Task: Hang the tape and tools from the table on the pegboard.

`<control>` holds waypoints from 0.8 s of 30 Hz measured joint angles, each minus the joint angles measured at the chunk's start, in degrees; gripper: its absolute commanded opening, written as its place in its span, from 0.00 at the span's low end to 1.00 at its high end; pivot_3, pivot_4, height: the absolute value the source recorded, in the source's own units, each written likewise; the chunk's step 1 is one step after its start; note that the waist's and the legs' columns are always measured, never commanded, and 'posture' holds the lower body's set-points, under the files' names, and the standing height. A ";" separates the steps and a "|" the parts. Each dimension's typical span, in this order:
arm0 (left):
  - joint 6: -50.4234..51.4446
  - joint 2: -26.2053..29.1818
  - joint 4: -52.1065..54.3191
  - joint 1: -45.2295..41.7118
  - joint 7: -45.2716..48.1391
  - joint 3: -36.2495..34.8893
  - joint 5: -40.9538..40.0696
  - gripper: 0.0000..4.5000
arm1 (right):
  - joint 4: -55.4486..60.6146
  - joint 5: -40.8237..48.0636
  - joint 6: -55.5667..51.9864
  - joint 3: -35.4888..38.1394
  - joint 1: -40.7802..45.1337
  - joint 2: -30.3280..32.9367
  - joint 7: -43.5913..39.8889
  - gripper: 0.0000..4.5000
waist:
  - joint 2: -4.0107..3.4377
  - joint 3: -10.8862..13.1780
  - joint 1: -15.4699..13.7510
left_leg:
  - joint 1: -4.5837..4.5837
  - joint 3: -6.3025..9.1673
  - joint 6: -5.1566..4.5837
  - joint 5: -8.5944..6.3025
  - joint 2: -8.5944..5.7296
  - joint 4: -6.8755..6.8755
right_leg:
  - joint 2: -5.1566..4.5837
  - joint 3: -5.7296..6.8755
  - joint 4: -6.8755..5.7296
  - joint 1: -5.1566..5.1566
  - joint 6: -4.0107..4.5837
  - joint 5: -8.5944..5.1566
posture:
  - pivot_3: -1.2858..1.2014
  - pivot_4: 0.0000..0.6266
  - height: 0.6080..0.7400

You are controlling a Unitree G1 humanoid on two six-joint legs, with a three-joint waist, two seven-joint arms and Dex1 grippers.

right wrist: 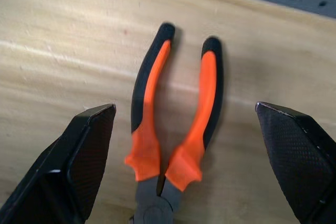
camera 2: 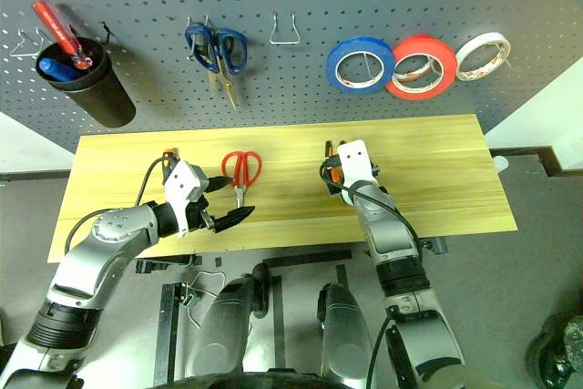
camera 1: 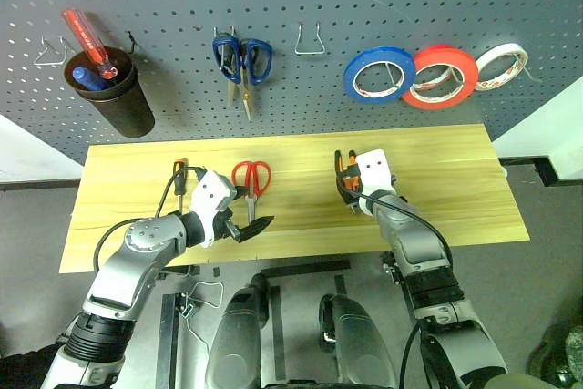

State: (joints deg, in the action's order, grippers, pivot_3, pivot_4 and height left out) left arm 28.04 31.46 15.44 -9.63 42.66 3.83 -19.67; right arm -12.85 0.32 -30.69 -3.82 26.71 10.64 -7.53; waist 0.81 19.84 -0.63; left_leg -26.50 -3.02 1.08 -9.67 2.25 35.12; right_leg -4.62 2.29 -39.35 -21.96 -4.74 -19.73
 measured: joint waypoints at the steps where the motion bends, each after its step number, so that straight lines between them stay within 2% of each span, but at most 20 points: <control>1: 0.02 0.00 0.00 0.00 0.07 0.00 0.00 1.00 | 0.00 0.09 -0.76 0.00 0.24 0.04 -0.72 0.99 | 0.00 0.00 0.01 | 0.00 0.00 0.00 0.00 0.00 0.00 | 0.00 0.00 0.00 0.00 0.00 0.00 | 0.54 0.61 0.80; 9: 0.09 -0.07 0.24 -0.01 0.32 0.00 -0.01 1.00 | -0.42 0.53 -3.61 -0.03 1.16 0.64 -3.82 0.99 | 0.00 0.01 0.02 | -0.02 -0.02 0.00 -0.01 0.00 -0.01 | -0.01 -0.02 0.01 -0.03 0.00 0.00 | 0.54 0.61 0.80; 24: 1.12 -0.08 3.01 0.96 -0.48 -0.22 -0.78 1.00 | -7.98 -0.16 -3.99 -0.21 7.42 2.12 -6.50 0.99 | 0.01 0.17 -0.01 | -0.22 -0.07 0.00 0.00 0.00 -0.06 | -0.02 -0.04 0.02 -0.29 0.00 0.00 | 0.55 0.62 0.80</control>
State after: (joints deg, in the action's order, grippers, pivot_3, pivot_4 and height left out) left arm 29.17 31.38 18.45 -8.67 42.18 3.61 -20.45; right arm -20.83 0.16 -34.68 -4.03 34.13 12.76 -14.03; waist 0.82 20.01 -0.64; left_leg -26.72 -3.09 1.08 -9.67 2.26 35.06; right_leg -4.64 2.25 -39.33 -22.25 -4.74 -19.73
